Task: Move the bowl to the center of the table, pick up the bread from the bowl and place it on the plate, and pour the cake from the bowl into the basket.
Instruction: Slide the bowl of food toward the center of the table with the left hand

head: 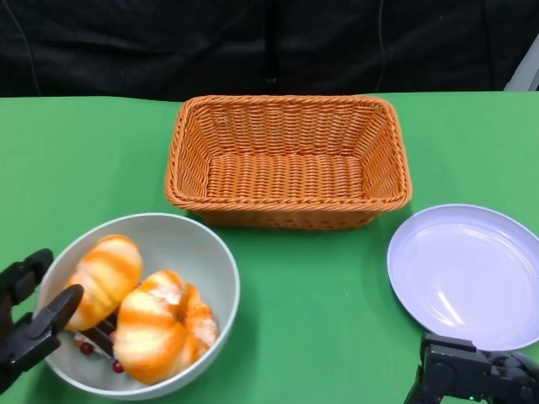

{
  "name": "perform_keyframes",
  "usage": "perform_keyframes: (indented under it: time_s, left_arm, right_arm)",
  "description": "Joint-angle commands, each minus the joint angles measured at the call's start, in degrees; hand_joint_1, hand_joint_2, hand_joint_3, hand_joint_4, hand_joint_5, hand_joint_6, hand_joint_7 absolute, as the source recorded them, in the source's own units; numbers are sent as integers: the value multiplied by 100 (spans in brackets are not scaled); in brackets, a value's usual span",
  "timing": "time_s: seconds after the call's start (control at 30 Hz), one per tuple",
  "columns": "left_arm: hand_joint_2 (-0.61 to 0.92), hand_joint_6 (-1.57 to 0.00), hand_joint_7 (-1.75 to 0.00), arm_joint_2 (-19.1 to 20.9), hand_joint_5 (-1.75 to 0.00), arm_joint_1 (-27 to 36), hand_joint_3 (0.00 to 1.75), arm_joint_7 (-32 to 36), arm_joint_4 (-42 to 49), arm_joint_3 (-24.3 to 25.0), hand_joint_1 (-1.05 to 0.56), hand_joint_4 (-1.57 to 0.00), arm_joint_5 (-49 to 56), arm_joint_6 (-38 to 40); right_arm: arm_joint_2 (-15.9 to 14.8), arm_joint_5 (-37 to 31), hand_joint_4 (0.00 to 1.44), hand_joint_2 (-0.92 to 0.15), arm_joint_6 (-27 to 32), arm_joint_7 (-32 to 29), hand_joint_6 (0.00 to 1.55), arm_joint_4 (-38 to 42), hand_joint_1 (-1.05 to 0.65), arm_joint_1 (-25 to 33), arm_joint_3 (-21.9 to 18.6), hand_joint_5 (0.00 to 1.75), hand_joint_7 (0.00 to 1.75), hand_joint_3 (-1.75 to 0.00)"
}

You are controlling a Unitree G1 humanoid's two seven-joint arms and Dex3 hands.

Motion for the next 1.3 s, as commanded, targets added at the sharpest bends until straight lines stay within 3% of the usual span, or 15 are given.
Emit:
perform_keyframes:
  time_s: [0.03, 0.23, 0.33, 0.5, 0.8, 1.0, 1.17, 1.3]
  left_arm:
    - [92, 0, -1, -36, -2, -30, 48, -129, -187, -128, -64, -1, -242, 306]
    - [92, 0, 0, -130, 0, -22, 52, -3, -505, -137, -64, 0, -676, 887]
    - [92, 0, 0, -262, 0, -59, 59, 78, -575, -60, -61, 0, -938, 1185]
    - [92, 0, 0, -313, 0, -49, 65, 58, -660, -200, -61, 0, -1022, 1275]
    - [92, 0, 0, -691, 0, -164, 59, 601, -1049, -450, -66, 0, -1043, 1832]
    - [92, 0, 0, -889, 0, -281, 58, 723, -1104, -557, -68, 0, -1185, 2060]
    - [92, 0, 0, -1048, 0, -407, 62, 782, -1032, -806, -67, 0, -1154, 2099]
    - [92, 0, 0, -1115, 0, -488, 62, 817, -955, -947, -67, 0, -1100, 2084]
  right_arm:
    - [-29, -160, 93, -1, -71, -21, 90, -35, 5, 24, 30, 163, 130, -175]
    - [-9, -184, 94, 2, -44, -35, 91, -26, 4, -44, 73, 165, 131, -175]
    - [-1, -210, 93, -3, -41, -52, 90, -40, 4, -60, 86, 166, 131, -175]
    - [-6, -246, 93, -3, -34, -76, 89, -74, 3, -61, 76, 166, 132, -175]
    - [-76, -313, 90, -2, -109, -72, 87, -202, 3, -39, 26, 164, 131, -174]
    - [-108, -449, 85, -14, -69, -58, 82, -287, -5, -85, -15, 155, 121, -149]
    - [-249, -472, 64, -18, 198, 86, 62, -512, -9, -210, -57, 145, 112, -140]
    - [-391, -560, 35, -32, 628, 293, 34, -784, -16, -337, -67, 134, 107, -120]
